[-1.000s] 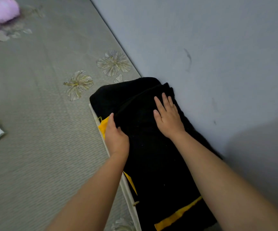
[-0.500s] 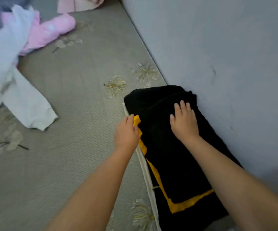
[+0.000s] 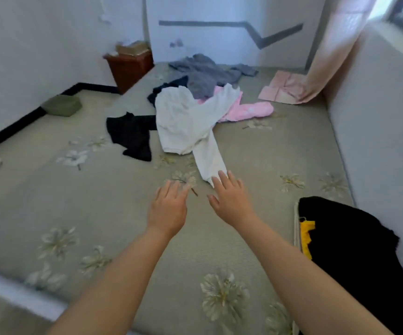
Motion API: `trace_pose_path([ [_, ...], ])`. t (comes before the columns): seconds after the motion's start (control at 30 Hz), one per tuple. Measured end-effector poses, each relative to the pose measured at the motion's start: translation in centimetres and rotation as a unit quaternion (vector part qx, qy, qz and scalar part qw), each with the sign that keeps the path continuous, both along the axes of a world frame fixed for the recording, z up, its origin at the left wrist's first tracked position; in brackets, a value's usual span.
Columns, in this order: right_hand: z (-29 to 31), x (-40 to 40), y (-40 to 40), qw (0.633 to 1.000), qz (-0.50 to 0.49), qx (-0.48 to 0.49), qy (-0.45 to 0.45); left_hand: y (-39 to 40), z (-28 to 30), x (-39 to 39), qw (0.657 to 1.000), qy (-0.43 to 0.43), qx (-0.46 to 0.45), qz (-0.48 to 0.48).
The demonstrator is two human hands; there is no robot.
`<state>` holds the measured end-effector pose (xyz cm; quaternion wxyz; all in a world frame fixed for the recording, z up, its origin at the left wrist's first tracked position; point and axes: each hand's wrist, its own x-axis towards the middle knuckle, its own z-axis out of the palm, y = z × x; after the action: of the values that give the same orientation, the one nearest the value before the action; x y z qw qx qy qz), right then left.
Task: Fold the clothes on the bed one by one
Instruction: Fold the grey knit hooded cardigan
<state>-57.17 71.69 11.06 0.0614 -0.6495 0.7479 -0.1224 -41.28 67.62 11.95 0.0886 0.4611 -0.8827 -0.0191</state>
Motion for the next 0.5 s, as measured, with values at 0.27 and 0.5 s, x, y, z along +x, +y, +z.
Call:
trace_pose_path([
  [0.27, 6.2, 23.7, -5.2, 0.989, 0.140, -0.038, 0.025, -1.3, 5.6, 24.2, 0.982, -0.035, -0.046, 0.178],
  [0.5, 8.8, 38.8, -6.8, 0.981, 0.191, -0.042, 0.019, -2.0, 8.7, 40.5, 0.965, -0.028, -0.059, 0.254],
])
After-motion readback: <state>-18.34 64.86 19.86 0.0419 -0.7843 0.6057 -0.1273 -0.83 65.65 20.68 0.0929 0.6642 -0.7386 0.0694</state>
